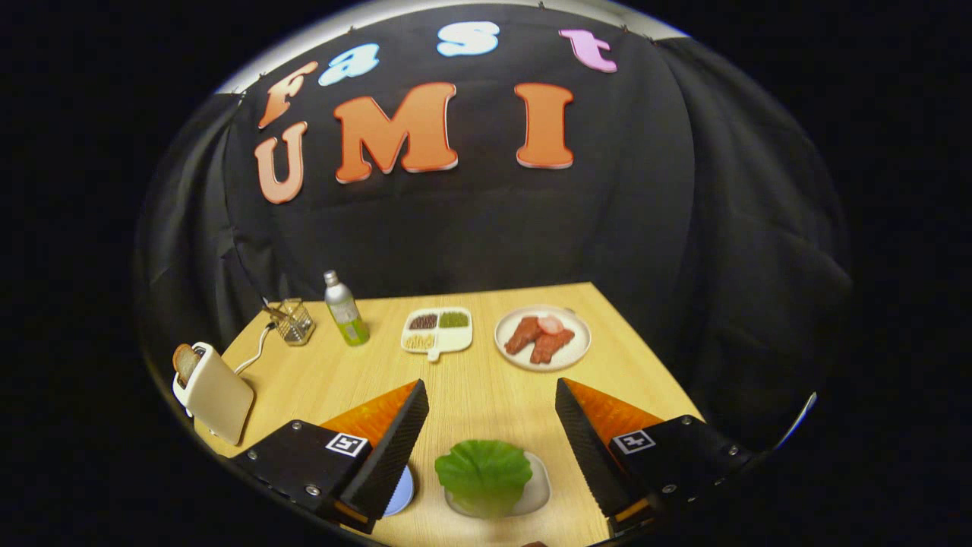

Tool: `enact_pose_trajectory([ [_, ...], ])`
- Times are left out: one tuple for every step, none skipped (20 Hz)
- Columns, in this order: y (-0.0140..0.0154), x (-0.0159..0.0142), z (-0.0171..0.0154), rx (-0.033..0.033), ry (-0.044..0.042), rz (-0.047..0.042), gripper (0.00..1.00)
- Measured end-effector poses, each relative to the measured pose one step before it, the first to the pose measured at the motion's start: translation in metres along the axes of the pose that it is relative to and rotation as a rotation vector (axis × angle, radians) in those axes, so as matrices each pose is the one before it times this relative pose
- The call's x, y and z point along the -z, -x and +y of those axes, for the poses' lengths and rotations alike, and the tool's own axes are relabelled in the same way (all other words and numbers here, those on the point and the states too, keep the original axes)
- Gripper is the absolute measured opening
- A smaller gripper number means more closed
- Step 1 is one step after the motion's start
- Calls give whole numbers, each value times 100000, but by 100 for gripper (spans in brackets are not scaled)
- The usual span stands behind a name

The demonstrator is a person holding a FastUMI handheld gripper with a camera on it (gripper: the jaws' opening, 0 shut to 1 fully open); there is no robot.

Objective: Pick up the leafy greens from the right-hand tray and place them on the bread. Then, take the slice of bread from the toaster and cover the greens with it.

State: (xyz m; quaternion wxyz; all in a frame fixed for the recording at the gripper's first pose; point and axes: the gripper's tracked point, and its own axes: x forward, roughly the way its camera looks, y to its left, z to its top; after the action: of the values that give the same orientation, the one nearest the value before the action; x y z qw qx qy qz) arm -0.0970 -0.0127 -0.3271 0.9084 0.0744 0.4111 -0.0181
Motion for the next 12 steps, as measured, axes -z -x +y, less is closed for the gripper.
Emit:
enact_pose_trajectory([
  [-465, 1059, 116, -395, -1232, 4484, 100],
  [-630, 1230, -39, -274, -288, 4169, 100],
  [-417, 984, -2, -42, 355, 3725, 100],
  [-238, 993, 8, 109, 510, 3089, 100],
  [-297, 792, -100, 241, 809, 2766, 100],
  [-423, 857, 12, -260, 955, 3184, 100],
  [-578, 923, -120, 264, 820, 4116, 100],
  [-526, 904, -180, 515, 985, 2640, 100],
  [-442, 640, -104, 245, 1525, 2529, 100],
  [-261, 788, -31, 192, 1429, 2324, 100],
  [-455, 640, -43, 56, 1564, 2599, 100],
  [-393, 616, -39, 45, 1495, 2717, 100],
])
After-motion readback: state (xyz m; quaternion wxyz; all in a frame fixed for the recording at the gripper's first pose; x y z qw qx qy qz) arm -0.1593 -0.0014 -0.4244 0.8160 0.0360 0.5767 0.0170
